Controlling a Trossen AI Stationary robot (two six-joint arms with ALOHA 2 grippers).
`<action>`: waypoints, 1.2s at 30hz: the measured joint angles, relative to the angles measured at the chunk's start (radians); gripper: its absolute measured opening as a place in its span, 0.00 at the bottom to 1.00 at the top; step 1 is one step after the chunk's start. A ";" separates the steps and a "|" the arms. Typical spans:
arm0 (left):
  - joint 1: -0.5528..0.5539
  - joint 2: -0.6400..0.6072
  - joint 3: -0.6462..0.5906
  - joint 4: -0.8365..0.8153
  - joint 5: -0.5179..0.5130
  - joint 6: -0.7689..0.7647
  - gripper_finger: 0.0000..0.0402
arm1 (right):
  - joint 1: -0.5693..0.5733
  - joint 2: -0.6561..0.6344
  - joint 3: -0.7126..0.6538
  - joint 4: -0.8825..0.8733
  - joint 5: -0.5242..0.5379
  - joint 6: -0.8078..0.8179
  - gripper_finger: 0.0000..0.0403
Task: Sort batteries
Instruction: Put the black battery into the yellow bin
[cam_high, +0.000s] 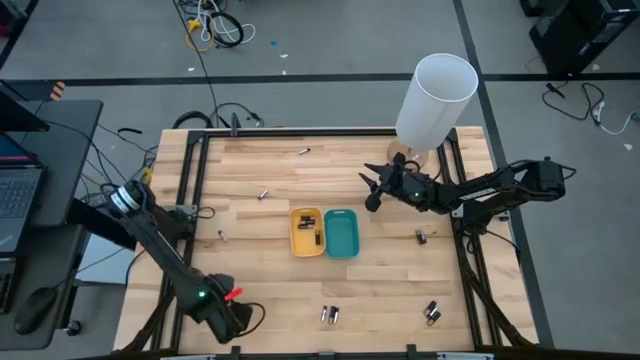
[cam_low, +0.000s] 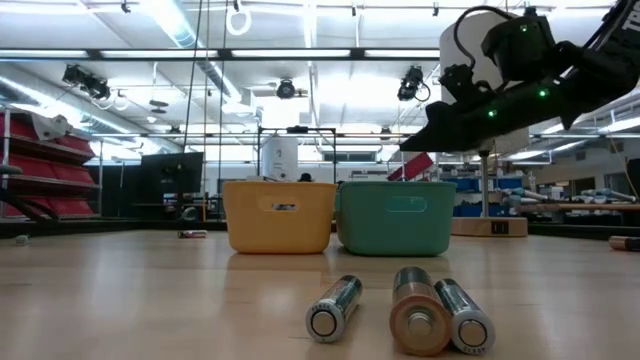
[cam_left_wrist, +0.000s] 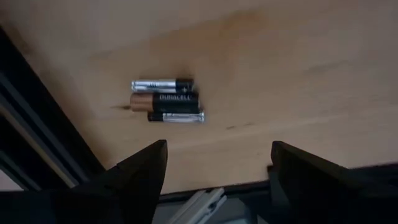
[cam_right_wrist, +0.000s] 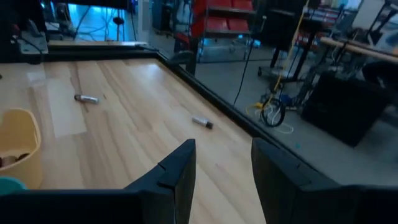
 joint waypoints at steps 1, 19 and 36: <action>-0.001 0.001 0.000 -0.001 -0.007 0.000 0.75 | 0.000 0.000 0.000 0.000 0.000 -0.004 0.35; -0.035 0.002 -0.086 0.006 0.041 -0.003 0.78 | 0.000 0.000 0.000 0.002 -0.028 -0.002 0.35; -0.039 0.046 -0.151 0.077 0.101 -0.007 0.78 | 0.003 0.000 0.000 -0.019 -0.028 0.018 0.36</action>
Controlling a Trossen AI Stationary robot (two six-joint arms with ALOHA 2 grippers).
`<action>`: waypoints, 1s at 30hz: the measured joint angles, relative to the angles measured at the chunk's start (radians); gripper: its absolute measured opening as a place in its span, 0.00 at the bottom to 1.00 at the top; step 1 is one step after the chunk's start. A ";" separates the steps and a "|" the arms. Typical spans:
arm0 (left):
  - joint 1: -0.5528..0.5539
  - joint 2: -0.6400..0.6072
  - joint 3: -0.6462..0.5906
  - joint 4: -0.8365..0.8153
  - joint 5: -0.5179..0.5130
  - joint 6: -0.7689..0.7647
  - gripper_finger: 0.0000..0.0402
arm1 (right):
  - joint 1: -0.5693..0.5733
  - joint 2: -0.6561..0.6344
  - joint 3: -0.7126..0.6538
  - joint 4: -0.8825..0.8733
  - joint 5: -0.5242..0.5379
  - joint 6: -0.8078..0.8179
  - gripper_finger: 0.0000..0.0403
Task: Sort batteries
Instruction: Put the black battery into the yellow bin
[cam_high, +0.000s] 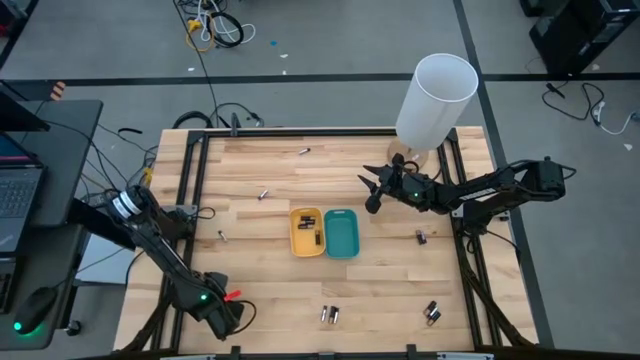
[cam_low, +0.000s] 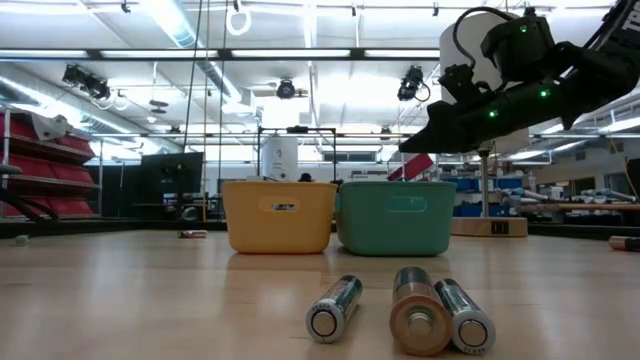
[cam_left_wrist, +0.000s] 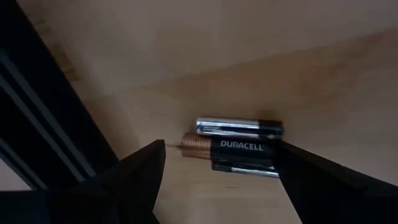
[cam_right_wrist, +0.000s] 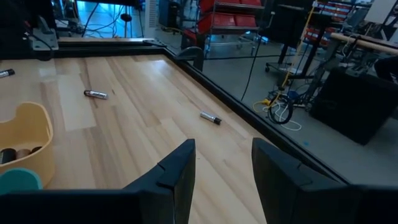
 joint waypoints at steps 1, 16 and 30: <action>0.000 0.008 0.000 0.007 0.007 -0.001 0.78 | 0.000 0.000 0.000 0.000 0.000 0.000 0.36; -0.004 0.027 0.002 0.046 -0.029 0.036 0.78 | 0.000 0.000 0.000 -0.003 0.000 0.000 0.36; -0.003 0.028 0.002 0.043 -0.045 0.089 0.73 | 0.000 0.000 0.000 -0.006 0.000 0.000 0.36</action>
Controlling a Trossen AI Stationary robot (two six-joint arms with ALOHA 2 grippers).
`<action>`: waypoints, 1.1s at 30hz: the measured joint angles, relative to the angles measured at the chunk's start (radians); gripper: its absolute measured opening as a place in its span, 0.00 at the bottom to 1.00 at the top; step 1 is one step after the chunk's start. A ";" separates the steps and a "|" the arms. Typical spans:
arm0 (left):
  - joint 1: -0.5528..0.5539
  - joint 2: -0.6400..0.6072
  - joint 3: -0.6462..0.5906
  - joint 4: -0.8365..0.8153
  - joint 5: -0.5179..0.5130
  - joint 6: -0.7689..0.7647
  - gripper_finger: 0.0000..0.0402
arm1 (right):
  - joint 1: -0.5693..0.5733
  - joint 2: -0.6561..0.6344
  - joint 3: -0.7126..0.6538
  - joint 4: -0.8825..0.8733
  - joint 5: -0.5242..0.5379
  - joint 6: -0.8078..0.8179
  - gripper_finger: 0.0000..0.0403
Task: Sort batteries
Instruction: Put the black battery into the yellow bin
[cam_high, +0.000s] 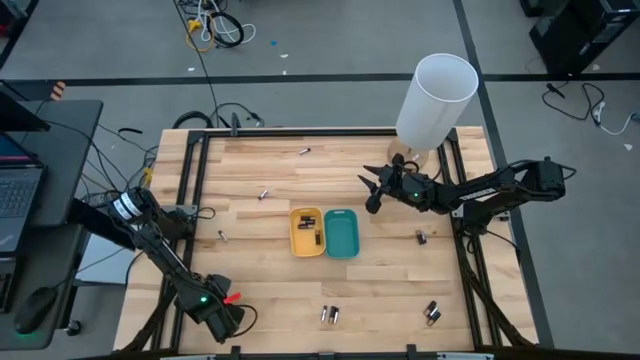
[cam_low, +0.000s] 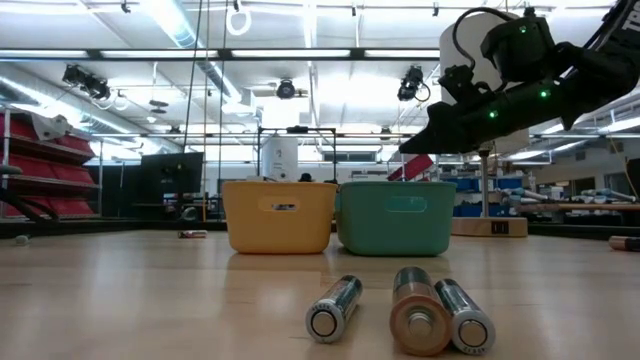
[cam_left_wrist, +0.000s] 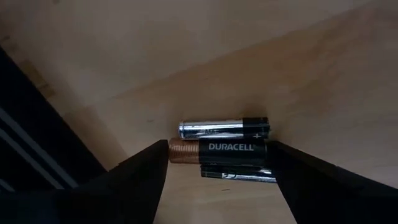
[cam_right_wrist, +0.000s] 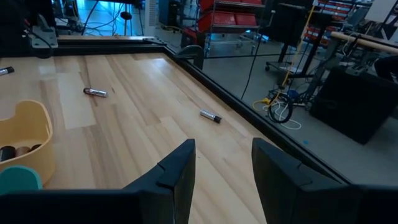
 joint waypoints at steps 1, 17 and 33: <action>0.000 0.000 0.000 -0.001 0.001 0.000 0.72 | 0.000 0.000 0.000 0.000 0.000 0.000 0.36; 0.001 -0.005 0.001 -0.020 0.008 0.001 0.64 | 0.000 0.000 0.000 -0.016 0.000 0.000 0.36; 0.043 -0.039 0.149 -0.271 0.008 0.116 0.64 | 0.000 0.000 0.000 -0.016 0.000 0.057 0.36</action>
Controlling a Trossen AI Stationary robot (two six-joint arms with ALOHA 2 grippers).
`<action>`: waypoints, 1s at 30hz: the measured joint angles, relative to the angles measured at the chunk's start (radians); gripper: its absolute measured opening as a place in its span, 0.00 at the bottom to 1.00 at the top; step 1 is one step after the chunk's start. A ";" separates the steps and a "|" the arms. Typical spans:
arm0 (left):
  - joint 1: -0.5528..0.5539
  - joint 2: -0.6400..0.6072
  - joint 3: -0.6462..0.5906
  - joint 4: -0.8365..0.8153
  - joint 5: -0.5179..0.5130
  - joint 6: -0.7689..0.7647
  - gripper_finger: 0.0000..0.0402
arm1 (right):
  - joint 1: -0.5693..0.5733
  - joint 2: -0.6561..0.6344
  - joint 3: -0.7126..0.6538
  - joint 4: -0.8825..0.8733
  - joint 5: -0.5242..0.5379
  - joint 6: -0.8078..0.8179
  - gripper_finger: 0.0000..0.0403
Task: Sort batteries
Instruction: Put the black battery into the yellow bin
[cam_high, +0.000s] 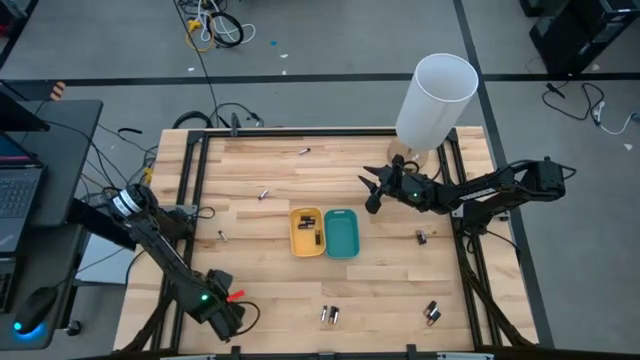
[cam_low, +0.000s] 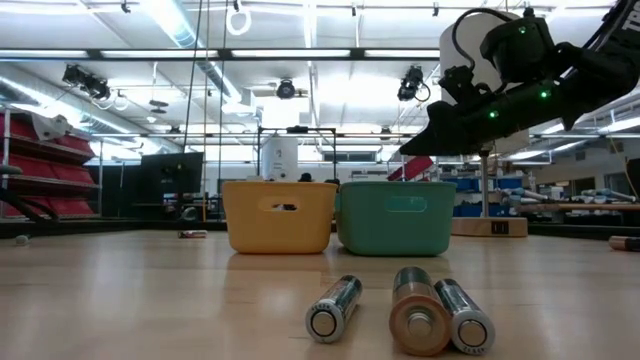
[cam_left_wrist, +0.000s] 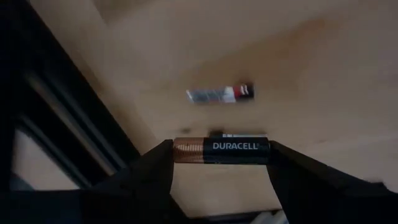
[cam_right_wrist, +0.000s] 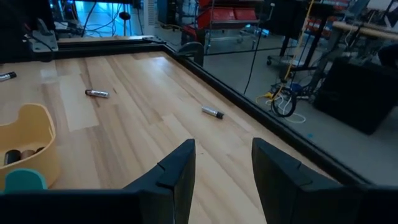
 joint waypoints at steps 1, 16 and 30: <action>0.015 0.000 0.010 -0.030 -0.008 0.034 0.63 | 0.000 0.000 0.000 -0.005 0.000 0.009 0.36; 0.386 -0.001 0.076 -0.056 -0.501 0.899 0.63 | 0.040 0.000 0.000 -0.238 0.000 0.209 0.35; 0.690 -0.002 0.076 0.291 -0.560 1.604 0.63 | 0.162 0.000 0.000 -0.242 -0.001 0.303 0.35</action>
